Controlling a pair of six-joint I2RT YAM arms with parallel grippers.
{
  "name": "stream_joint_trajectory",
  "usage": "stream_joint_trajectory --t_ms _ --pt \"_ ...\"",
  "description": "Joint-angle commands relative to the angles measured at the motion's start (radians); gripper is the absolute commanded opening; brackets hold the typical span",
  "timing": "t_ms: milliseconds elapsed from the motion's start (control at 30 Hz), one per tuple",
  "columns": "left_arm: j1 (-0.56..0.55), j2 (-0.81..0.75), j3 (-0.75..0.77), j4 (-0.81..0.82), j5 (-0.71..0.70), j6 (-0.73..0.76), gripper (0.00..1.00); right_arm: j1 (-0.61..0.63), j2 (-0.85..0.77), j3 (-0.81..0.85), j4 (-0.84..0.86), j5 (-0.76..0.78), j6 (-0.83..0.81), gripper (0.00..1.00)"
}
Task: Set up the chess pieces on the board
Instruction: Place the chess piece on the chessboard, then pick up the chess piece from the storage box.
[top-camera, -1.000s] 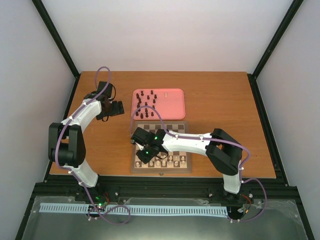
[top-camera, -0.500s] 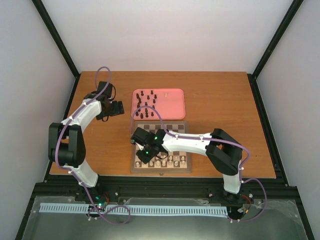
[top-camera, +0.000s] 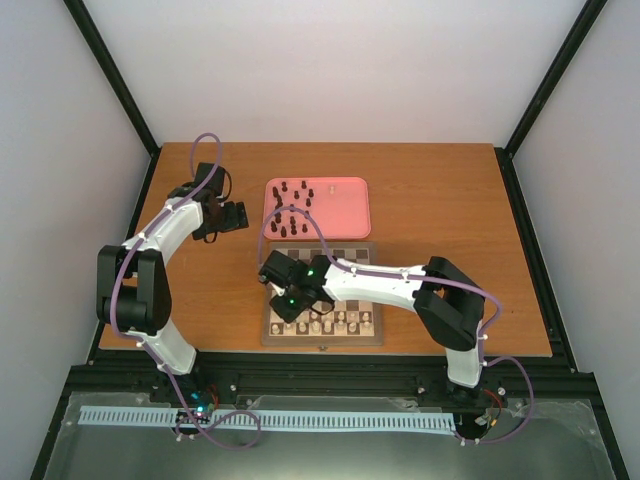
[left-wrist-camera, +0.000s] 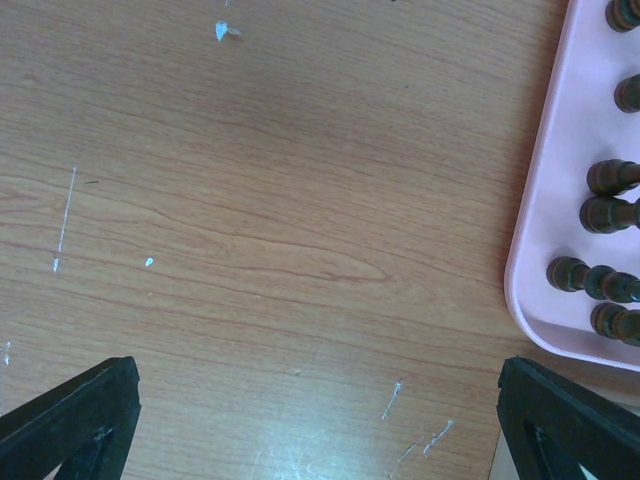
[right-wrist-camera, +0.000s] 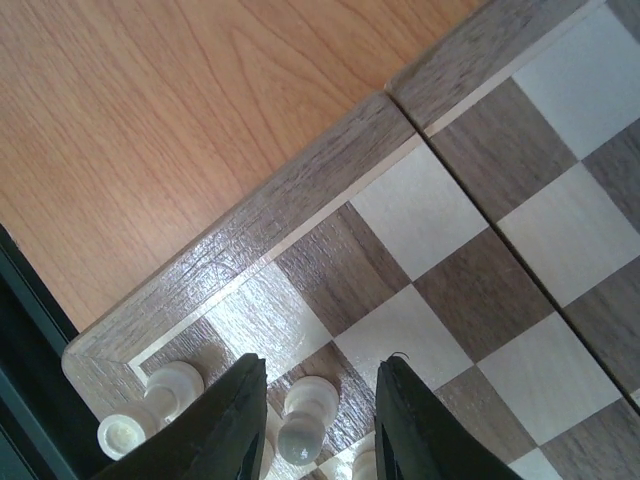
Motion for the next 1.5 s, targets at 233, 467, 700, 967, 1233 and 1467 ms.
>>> stream_joint_trajectory --t_ms 233,467,700,967,1233,1467 --pt "-0.004 0.011 0.031 0.003 0.015 -0.002 1.00 -0.063 -0.051 0.069 -0.025 0.107 0.003 0.38" --pt "-0.004 -0.002 0.032 0.003 0.028 -0.007 1.00 -0.273 0.009 0.228 -0.076 0.157 -0.007 0.38" --pt "-0.004 -0.014 0.016 0.007 0.037 -0.010 1.00 -0.467 0.288 0.602 -0.112 0.263 -0.050 0.41" --pt "-0.004 0.003 0.023 0.000 0.025 -0.003 1.00 -0.585 0.607 1.062 -0.167 0.287 -0.083 0.41" --pt "-0.004 0.042 0.050 -0.009 0.014 -0.001 1.00 -0.644 0.680 1.064 -0.128 0.148 -0.109 0.41" --pt "-0.004 0.043 0.040 -0.008 0.008 0.000 1.00 -0.651 0.693 1.036 -0.119 0.066 -0.127 0.40"
